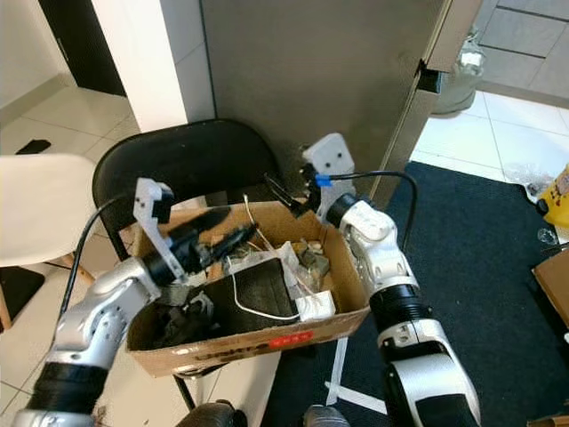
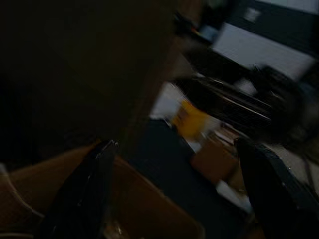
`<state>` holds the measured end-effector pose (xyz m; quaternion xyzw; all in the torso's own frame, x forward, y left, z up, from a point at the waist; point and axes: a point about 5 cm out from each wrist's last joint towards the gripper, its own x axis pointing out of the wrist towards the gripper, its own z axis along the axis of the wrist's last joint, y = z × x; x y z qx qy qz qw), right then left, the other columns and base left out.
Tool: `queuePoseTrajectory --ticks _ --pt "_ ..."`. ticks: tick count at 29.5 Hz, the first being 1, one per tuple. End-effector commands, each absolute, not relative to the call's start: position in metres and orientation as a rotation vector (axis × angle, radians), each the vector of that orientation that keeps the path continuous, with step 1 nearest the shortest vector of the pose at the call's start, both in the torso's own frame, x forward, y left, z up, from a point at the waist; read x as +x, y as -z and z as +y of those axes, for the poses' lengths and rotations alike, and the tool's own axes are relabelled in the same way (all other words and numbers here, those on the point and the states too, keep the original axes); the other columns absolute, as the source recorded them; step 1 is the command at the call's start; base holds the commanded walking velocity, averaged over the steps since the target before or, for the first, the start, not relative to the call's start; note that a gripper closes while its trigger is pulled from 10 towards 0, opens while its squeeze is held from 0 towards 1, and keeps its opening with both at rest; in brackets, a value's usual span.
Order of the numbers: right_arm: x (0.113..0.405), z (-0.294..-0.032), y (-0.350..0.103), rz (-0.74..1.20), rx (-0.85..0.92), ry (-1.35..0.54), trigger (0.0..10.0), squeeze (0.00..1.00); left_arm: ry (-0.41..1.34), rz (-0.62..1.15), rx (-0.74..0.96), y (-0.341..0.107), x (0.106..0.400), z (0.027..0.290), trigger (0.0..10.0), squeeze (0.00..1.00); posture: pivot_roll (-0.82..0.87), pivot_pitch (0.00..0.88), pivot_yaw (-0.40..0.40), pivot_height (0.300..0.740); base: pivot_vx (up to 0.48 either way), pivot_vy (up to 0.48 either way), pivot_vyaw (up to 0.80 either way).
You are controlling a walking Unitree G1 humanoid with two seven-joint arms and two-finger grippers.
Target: Picking trash to rubbish bin
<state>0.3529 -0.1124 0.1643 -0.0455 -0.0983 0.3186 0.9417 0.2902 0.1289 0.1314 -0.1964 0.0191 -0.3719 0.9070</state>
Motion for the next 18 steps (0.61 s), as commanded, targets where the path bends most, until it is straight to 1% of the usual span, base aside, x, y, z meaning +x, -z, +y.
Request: queuePoseTrajectory --ticks 1,3,6,14,18 --pt "0.3541 -0.1178 -0.1589 -0.171 -0.052 -0.620 10.0 0.00 0.713 0.075 -0.408 -0.1255 0.2936 0.1276 10.0 0.00 0.03 0.000 -0.032 0.740 0.000 0.000 0.00" --pt "0.3546 -0.1184 -0.1591 -0.172 -0.041 -0.613 10.0 0.00 0.711 0.087 -0.402 -0.1249 0.2949 0.1249 10.0 0.00 0.03 0.000 -0.036 0.740 0.000 0.000 0.00" --pt "0.3548 -0.1182 -0.1590 -0.171 -0.036 -0.615 10.0 0.00 0.695 0.056 -0.365 -0.1270 0.2975 0.1288 10.0 0.00 0.04 0.000 -0.037 0.740 0.000 0.000 0.00" --pt "0.3548 -0.1180 -0.1589 -0.168 -0.033 -0.618 10.0 0.00 0.696 0.059 -0.355 -0.1263 0.2999 0.1248 10.0 0.00 0.04 0.000 -0.037 0.740 0.000 0.000 0.00" --pt "0.3547 -0.1175 -0.1579 -0.166 -0.034 -0.621 10.0 0.00 0.694 0.074 -0.348 -0.1250 0.3005 0.1232 10.0 0.00 0.04 0.000 -0.040 0.740 0.000 -0.291 0.00"
